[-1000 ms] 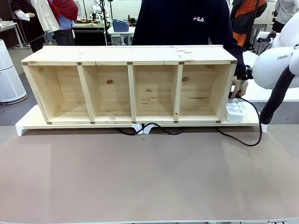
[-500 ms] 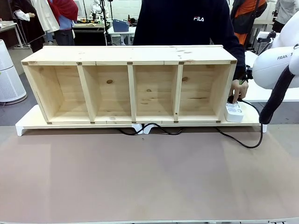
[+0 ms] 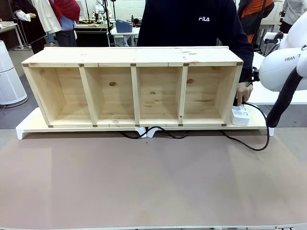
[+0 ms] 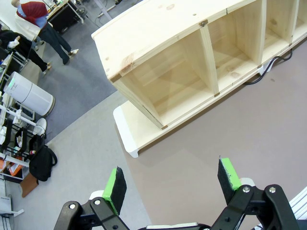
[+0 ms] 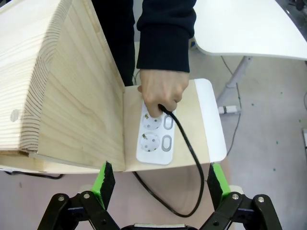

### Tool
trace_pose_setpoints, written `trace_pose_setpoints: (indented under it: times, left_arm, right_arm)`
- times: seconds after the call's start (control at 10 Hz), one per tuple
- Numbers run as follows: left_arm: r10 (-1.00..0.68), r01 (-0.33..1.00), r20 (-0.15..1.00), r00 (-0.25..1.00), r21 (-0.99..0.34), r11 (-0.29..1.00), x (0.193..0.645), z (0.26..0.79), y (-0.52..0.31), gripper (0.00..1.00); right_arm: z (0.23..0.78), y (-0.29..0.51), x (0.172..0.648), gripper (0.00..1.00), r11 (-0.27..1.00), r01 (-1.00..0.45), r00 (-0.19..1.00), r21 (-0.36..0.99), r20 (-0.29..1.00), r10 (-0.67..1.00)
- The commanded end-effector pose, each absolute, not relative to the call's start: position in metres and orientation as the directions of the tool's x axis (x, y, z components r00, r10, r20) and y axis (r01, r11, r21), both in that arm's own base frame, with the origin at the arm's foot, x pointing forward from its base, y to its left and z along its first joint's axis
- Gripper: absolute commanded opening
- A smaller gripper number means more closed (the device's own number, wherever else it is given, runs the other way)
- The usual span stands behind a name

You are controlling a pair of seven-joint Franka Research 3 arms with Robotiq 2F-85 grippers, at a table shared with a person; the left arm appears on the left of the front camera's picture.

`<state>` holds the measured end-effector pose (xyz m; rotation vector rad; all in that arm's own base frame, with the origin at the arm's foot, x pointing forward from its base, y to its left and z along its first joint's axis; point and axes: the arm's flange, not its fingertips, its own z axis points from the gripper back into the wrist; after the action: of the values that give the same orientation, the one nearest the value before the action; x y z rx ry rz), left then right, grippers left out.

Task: Perform cable management.
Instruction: Release the Power Cable when the human grasps it.

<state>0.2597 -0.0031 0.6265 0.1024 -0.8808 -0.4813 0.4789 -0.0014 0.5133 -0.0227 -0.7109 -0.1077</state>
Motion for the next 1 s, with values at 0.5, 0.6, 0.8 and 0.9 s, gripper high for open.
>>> trace_pose_setpoints:
  times: [0.5,0.6,0.8,0.9]
  left_arm:
    - [-0.445,0.361,0.717,0.537,0.281,0.889,0.2594,0.6267,-0.0026,1.00]
    - [-0.445,0.361,0.717,0.537,0.281,0.889,0.2594,0.6267,-0.0026,1.00]
    - [-0.445,0.361,0.717,0.537,0.281,0.889,0.2594,0.6267,-0.0026,1.00]
    - [-0.445,0.361,0.717,0.537,0.281,0.889,0.2594,0.6267,-0.0026,1.00]
  right_arm:
    - [0.5128,0.0001,0.4790,1.00,0.995,0.103,0.754,0.006,0.652,-0.082]
    - [0.5128,0.0001,0.4790,1.00,0.995,0.103,0.754,0.006,0.652,-0.082]
    - [0.5128,0.0001,0.4790,1.00,0.995,0.103,0.754,0.006,0.652,-0.082]
    - [0.5128,0.0001,0.4790,1.00,0.995,0.103,0.754,0.006,0.652,-0.082]
